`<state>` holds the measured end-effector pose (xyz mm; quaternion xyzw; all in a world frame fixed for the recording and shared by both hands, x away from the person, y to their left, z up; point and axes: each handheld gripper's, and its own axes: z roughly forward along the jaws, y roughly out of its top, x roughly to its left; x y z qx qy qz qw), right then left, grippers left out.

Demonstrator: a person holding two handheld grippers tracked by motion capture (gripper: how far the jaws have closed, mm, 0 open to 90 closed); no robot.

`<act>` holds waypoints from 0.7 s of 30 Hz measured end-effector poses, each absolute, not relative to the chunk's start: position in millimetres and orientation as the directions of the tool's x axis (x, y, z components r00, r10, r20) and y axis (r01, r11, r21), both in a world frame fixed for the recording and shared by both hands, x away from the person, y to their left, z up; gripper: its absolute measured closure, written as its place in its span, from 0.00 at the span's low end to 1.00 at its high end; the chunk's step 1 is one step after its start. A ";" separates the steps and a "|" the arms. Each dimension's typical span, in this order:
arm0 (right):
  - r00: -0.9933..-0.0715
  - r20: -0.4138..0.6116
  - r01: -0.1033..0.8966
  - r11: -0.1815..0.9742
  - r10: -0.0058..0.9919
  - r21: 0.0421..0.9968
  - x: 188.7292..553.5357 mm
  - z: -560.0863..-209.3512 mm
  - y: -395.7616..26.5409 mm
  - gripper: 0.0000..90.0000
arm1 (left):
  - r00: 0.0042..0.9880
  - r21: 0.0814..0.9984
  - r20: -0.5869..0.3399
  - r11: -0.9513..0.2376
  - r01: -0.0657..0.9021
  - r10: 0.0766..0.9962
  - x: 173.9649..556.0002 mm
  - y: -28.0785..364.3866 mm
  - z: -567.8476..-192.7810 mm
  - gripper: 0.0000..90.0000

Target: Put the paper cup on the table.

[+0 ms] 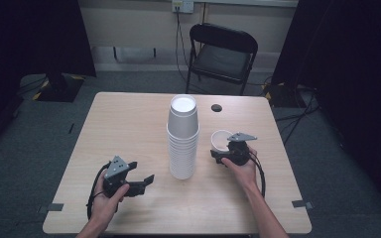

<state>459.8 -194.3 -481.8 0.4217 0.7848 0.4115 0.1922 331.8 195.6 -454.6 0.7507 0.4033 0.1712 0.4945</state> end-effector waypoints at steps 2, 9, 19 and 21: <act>-0.571 0.043 0.504 0.308 0.820 0.807 459.7 -481.7 -194.3 0.18 | 0.611 0.881 -0.139 -0.184 0.436 0.779 331.9 195.9 -454.6 0.19; -0.572 0.043 0.505 0.311 0.819 0.805 457.7 -481.7 -193.2 0.16 | 0.604 0.883 -0.142 -0.176 0.436 0.785 329.8 199.2 -454.2 0.19; -0.578 0.053 0.521 0.318 0.815 0.792 453.2 -485.3 -198.6 0.16 | 0.604 0.885 -0.135 -0.179 0.431 0.785 327.0 198.9 -453.0 0.19; -0.577 0.050 0.518 0.319 0.815 0.794 451.8 -484.6 -199.7 0.16 | 0.602 0.883 -0.135 -0.180 0.433 0.787 327.1 199.1 -453.0 0.19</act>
